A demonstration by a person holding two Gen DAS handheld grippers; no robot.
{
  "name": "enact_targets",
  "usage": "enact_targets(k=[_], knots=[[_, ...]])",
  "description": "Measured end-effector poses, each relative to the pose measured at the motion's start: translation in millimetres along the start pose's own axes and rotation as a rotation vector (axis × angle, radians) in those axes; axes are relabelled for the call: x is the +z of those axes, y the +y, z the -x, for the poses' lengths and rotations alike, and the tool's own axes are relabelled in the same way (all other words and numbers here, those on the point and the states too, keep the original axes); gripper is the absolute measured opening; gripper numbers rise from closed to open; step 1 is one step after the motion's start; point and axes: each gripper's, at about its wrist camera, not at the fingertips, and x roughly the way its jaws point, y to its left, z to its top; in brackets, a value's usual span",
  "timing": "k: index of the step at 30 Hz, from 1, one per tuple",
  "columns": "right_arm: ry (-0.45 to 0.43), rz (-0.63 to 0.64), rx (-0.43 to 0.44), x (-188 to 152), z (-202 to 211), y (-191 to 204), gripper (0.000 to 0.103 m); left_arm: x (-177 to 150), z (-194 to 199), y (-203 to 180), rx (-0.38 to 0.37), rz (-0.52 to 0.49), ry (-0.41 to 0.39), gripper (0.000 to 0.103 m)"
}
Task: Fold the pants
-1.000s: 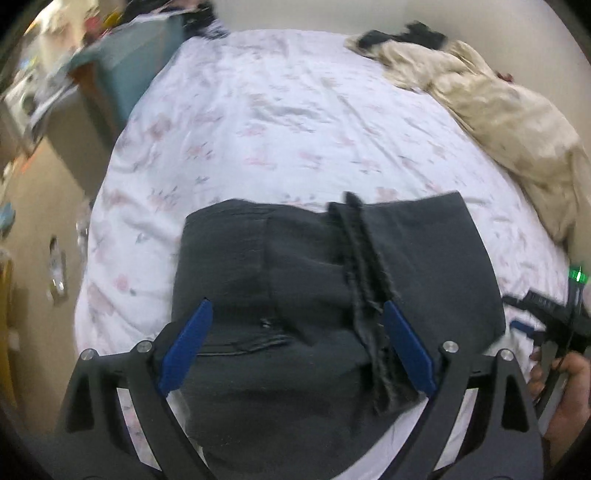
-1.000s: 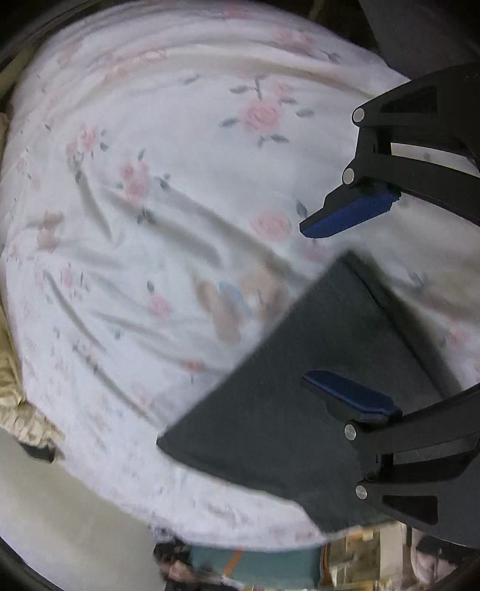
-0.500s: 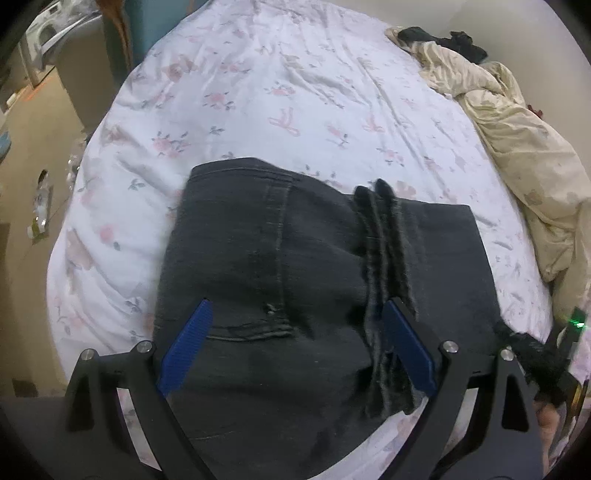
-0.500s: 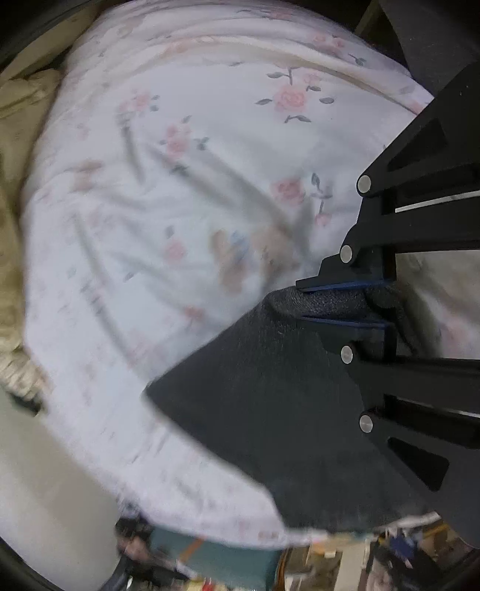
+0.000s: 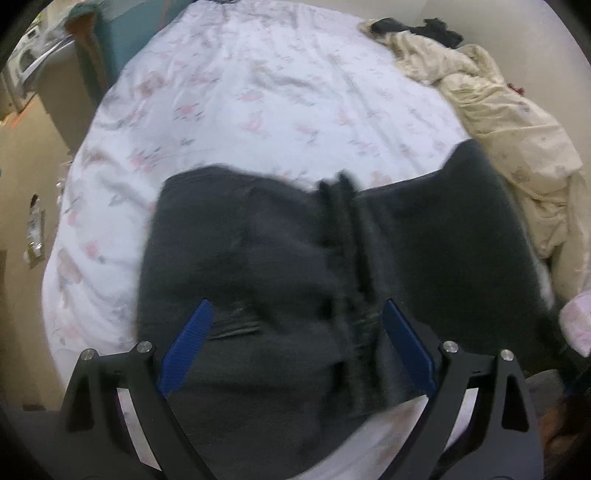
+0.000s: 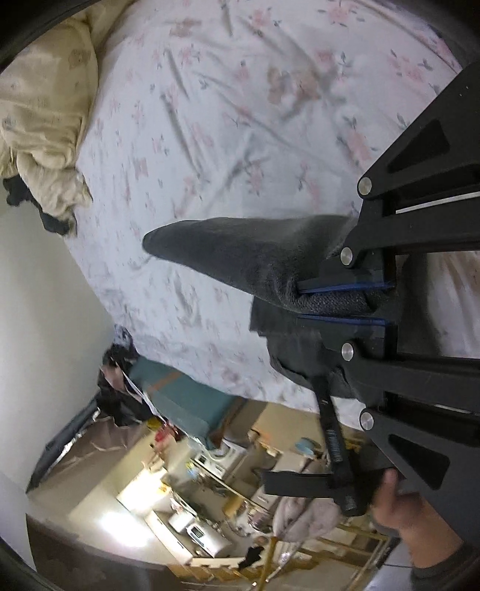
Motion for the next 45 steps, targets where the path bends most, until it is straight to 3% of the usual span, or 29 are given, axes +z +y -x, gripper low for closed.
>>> enact_targets(k=[6,12,14,16,18,20,24,28,30,32,35,39,45], knots=[[0.033,0.013,0.037,-5.1,-7.6,6.1,0.011,41.1,-4.5,-79.6,-0.104,-0.064,0.012,0.091],[0.04,0.014,0.054,-10.5,-3.2,8.2,0.011,63.4,-29.1,-133.9,-0.183,-0.092,0.146,0.091],[0.042,0.029,0.069,-12.9,-1.8,11.0,0.011,61.5,-44.0,-149.1,-0.154,-0.137,0.224,0.089],[0.055,0.059,0.077,-15.5,-3.8,17.9,0.011,56.6,-48.8,-159.5,-0.163,-0.175,0.252,0.077],[0.074,0.073,0.085,-18.1,-8.0,21.1,0.011,50.2,-49.4,-166.9,-0.157,-0.246,0.261,0.043],[0.085,0.078,0.089,-20.3,-10.1,23.9,0.011,44.2,-47.9,-169.8,-0.089,-0.312,0.241,0.018],[0.095,0.052,0.1,-21.0,-12.1,22.4,0.012,42.7,-39.9,-158.6,-0.056,-0.341,0.202,0.006],[0.095,0.015,0.193,-16.0,-4.5,24.7,0.022,52.4,-27.9,-131.4,-0.045,-0.274,0.179,0.006],[0.06,-0.028,0.227,-13.1,6.4,19.3,0.034,55.4,-17.6,-119.4,-0.051,-0.235,0.168,0.005],[-0.029,-0.062,0.176,-7.1,23.3,8.8,0.039,58.0,-4.6,-111.5,-0.069,-0.202,0.158,0.005],[-0.112,-0.261,0.161,2.8,34.0,-32.1,0.039,58.4,22.5,-102.3,-0.066,-0.22,0.122,0.005],[-0.092,-0.456,0.124,-4.6,20.3,-64.4,0.039,54.8,55.3,-63.0,-0.058,-0.185,0.091,0.005],[-0.014,-0.515,0.074,-13.3,-6.3,-72.0,0.039,39.6,67.2,10.0,-0.023,-0.123,0.098,0.006]])
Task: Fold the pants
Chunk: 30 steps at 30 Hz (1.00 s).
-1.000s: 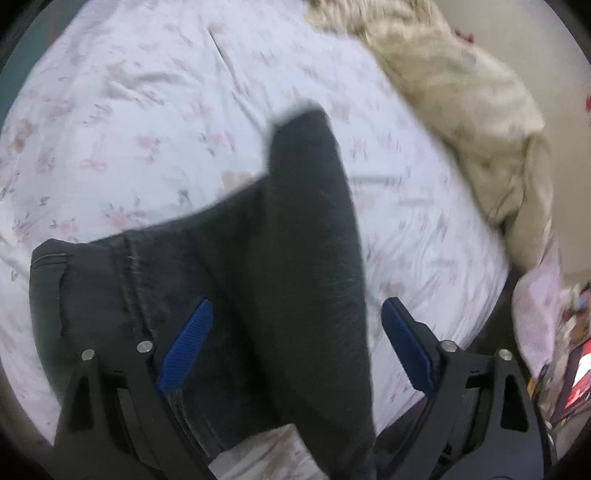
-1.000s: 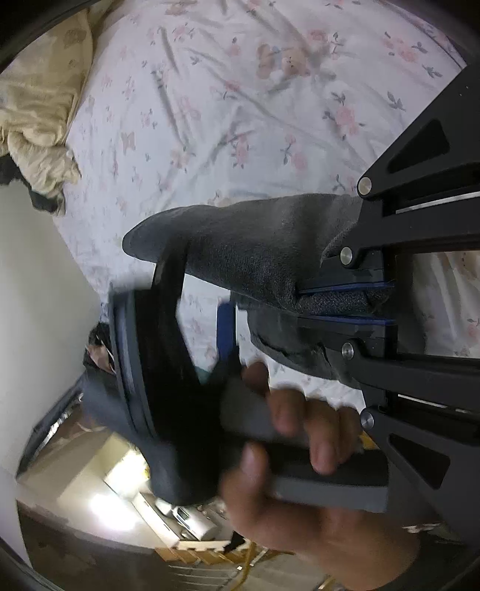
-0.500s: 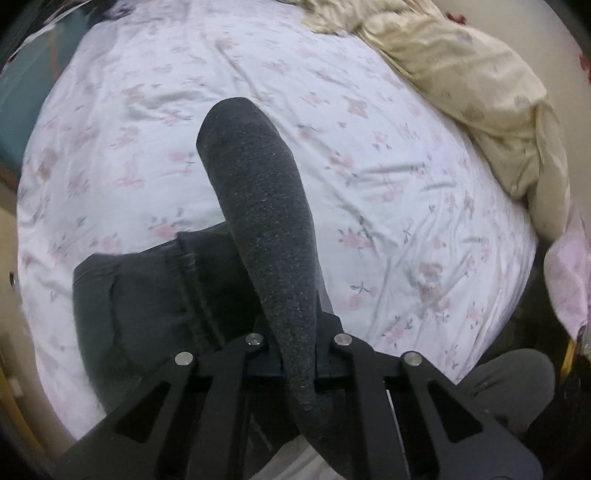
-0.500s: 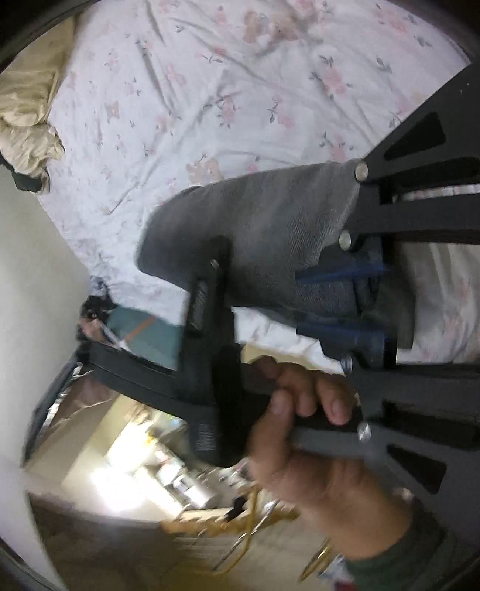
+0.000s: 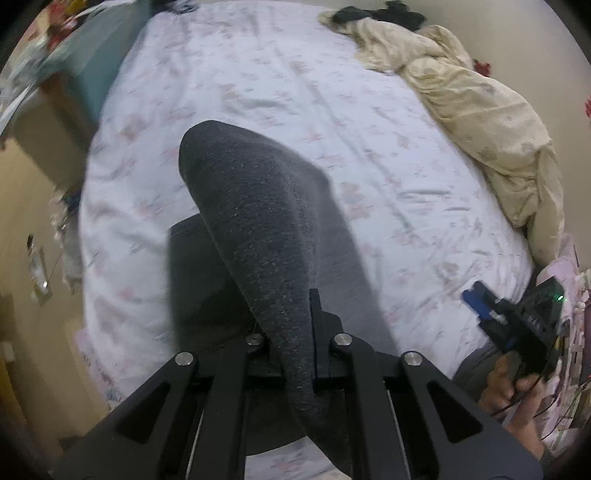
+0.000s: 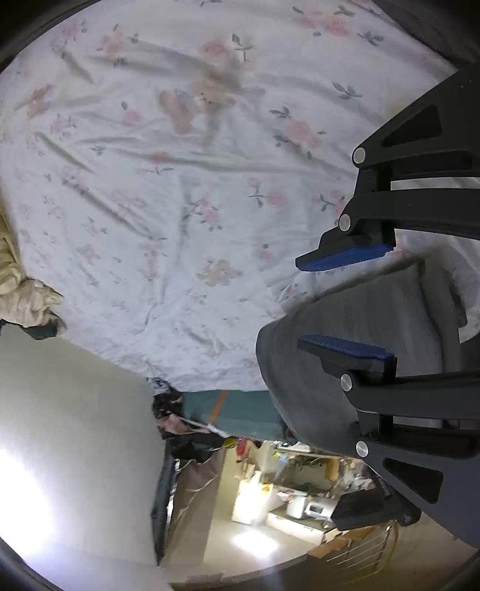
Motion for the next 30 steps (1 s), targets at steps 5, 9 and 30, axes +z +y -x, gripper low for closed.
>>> enact_targets(k=[5,9,30], knots=[[0.111,0.121,-0.037,-12.3,-30.2,21.7,0.039,-37.4,-41.3,52.2,-0.015,0.063,0.081,0.007],[0.259,0.41,-0.115,-45.3,-70.4,66.1,0.039,-48.9,-63.5,70.1,-0.029,0.103,0.069,0.007],[0.553,0.939,-0.213,-145.3,-135.5,95.8,0.036,-47.4,-57.2,36.3,0.143,-0.051,-0.037,0.075]])
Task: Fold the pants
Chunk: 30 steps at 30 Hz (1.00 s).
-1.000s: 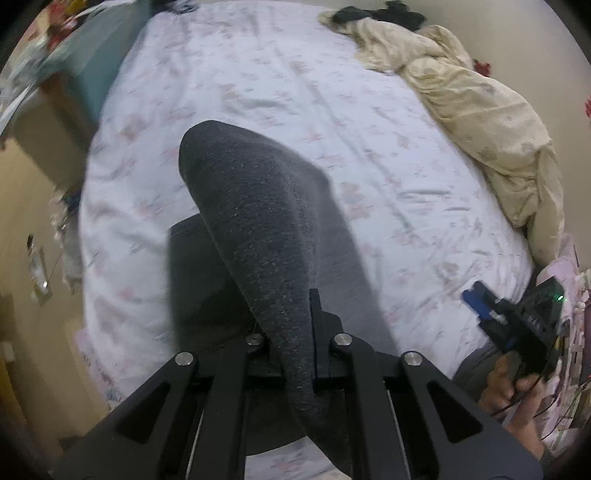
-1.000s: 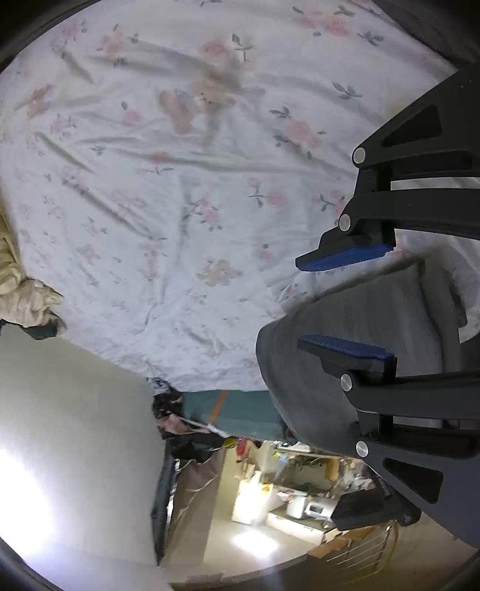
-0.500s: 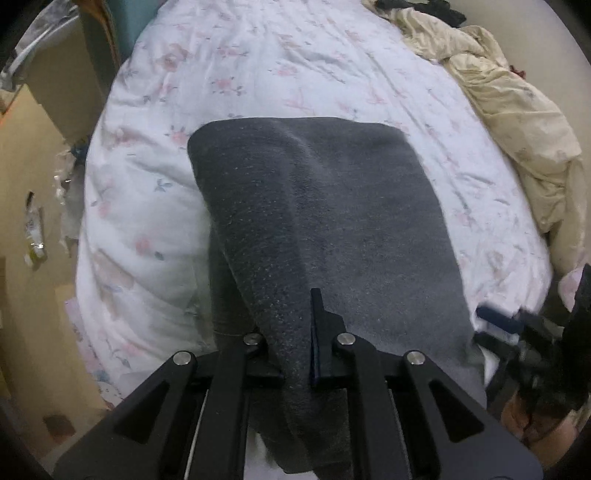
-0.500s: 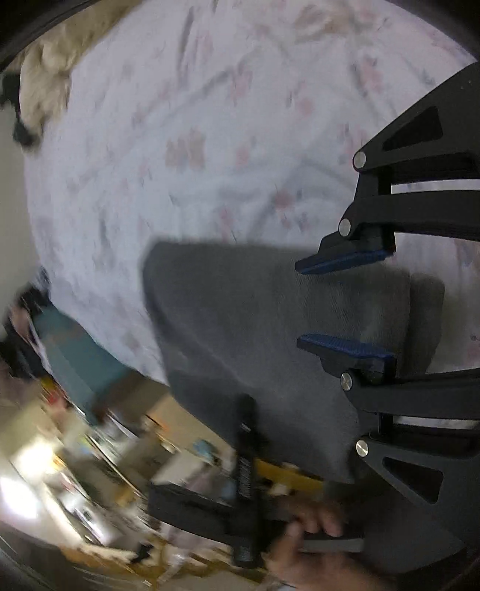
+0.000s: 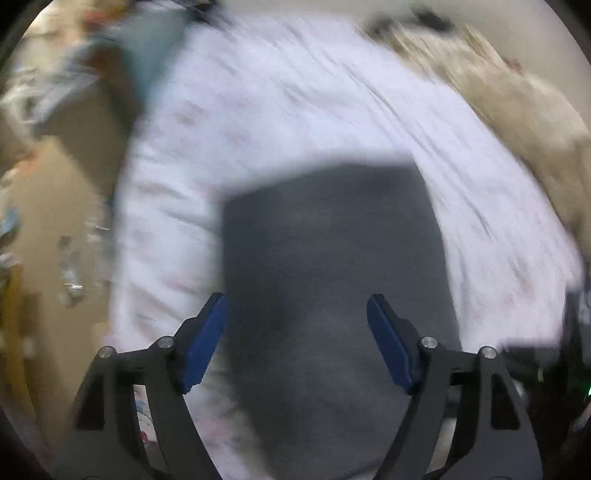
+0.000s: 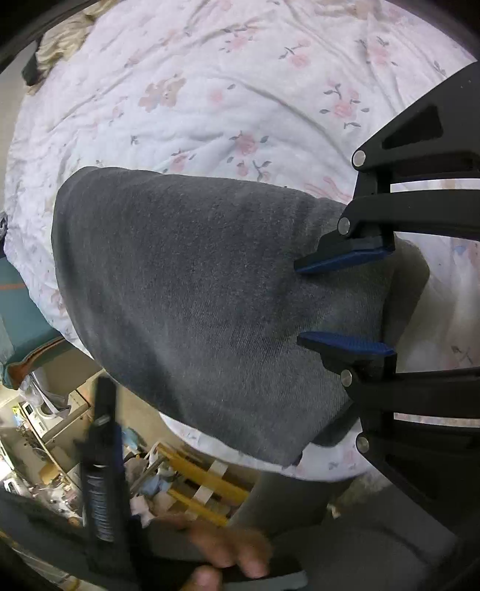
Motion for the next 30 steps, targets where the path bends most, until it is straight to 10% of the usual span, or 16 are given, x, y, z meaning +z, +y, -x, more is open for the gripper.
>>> enact_targets(k=[4,7,11,16,20,23,25,30], knots=[[-0.029,-0.146,0.167,-1.2,21.7,-25.0,0.043,-15.2,-51.8,-1.1,0.078,-0.012,0.206,0.074],[-0.121,-0.367,0.209,-5.8,37.5,-62.6,0.093,-13.2,-52.4,0.8,0.07,0.008,0.21,0.075],[-0.06,-0.614,0.299,-23.2,7.8,-99.4,0.095,-14.6,-51.1,-1.6,0.08,0.006,0.21,0.075],[0.051,-0.549,0.32,-27.6,-30.2,-80.5,0.095,-13.1,-50.1,0.4,0.076,0.012,0.216,0.076],[0.079,-0.469,0.206,-34.7,-38.1,-71.5,0.088,-14.5,-53.3,1.1,0.076,0.012,0.225,0.076],[0.026,-0.481,0.208,-36.9,-20.4,-64.1,0.046,-12.1,-51.5,2.5,0.065,0.026,0.223,0.076],[-0.026,-0.439,0.21,-31.6,3.4,-55.8,0.037,-9.8,-46.4,9.5,0.029,0.065,0.215,0.076],[-0.154,-0.345,0.274,5.4,69.3,-76.3,0.034,3.0,-20.8,24.1,-0.151,0.224,0.096,0.079]])
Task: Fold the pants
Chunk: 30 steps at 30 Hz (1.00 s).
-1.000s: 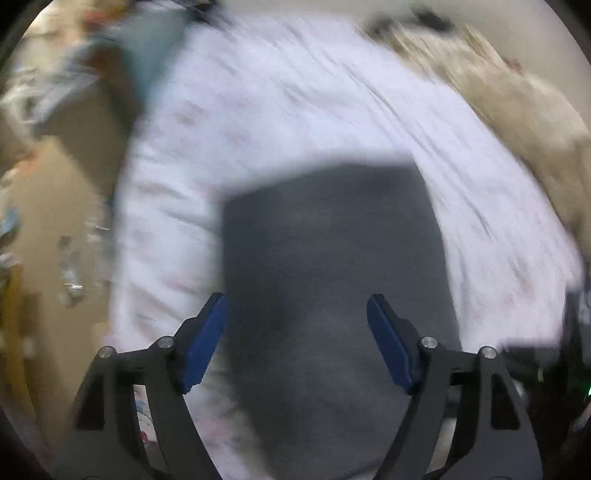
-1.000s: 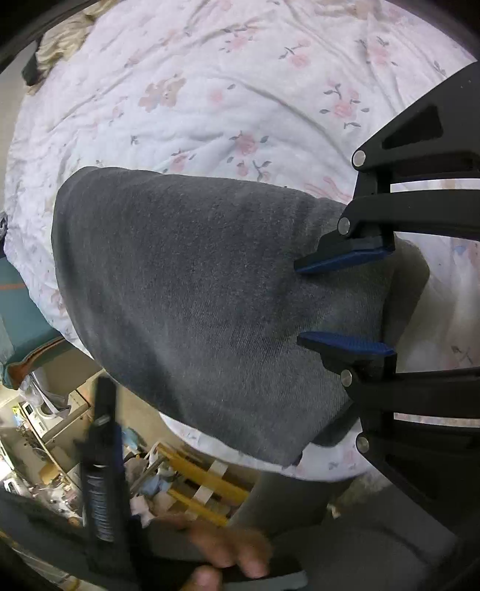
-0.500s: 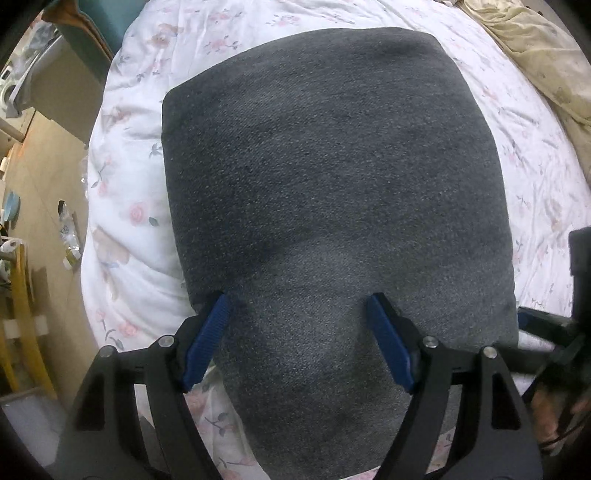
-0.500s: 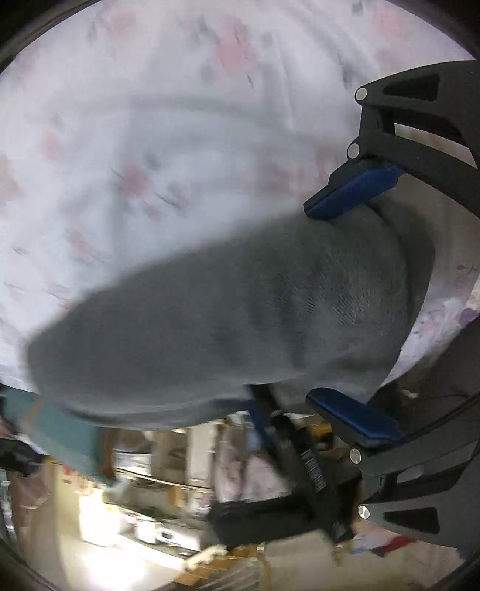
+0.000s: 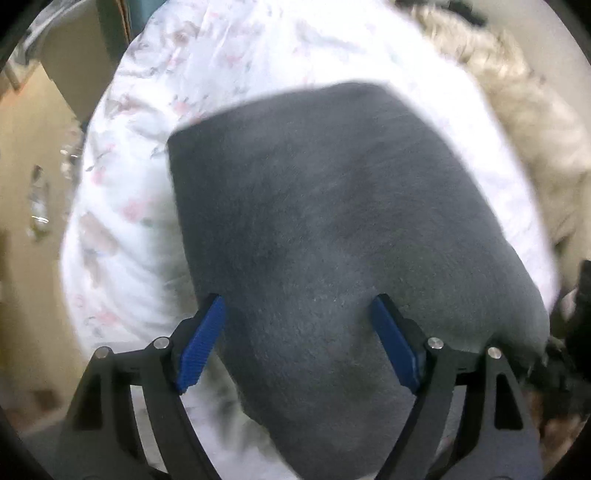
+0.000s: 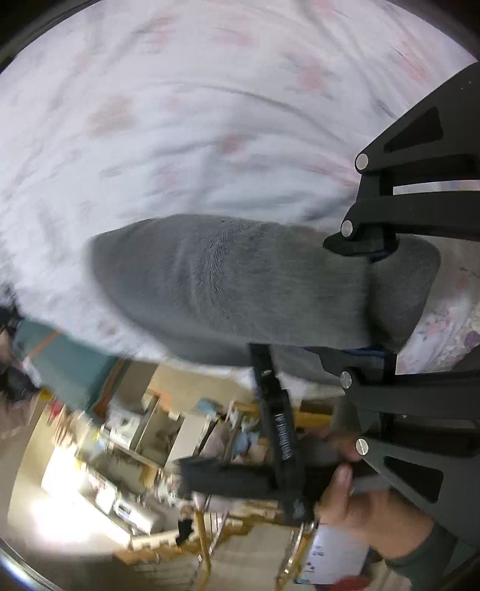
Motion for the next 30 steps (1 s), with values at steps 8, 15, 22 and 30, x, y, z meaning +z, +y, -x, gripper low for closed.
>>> enact_targets(k=[8,15,22,30], knots=[[0.049,0.012,-0.127,95.9,38.1,-93.5,0.034,18.6,29.8,19.3,-0.017,0.095,-0.164,0.078],[0.091,-0.242,-0.166,102.6,17.4,-169.3,0.057,37.7,23.6,27.0,-0.009,0.129,-0.153,0.086],[-0.082,-0.391,-0.138,77.0,52.1,-159.1,0.093,92.1,-25.7,-14.4,-0.058,-0.103,-0.067,0.089],[-0.068,-0.618,-0.117,16.3,21.3,-170.3,0.096,90.2,-94.9,-1.6,-0.108,-0.19,0.072,0.091]])
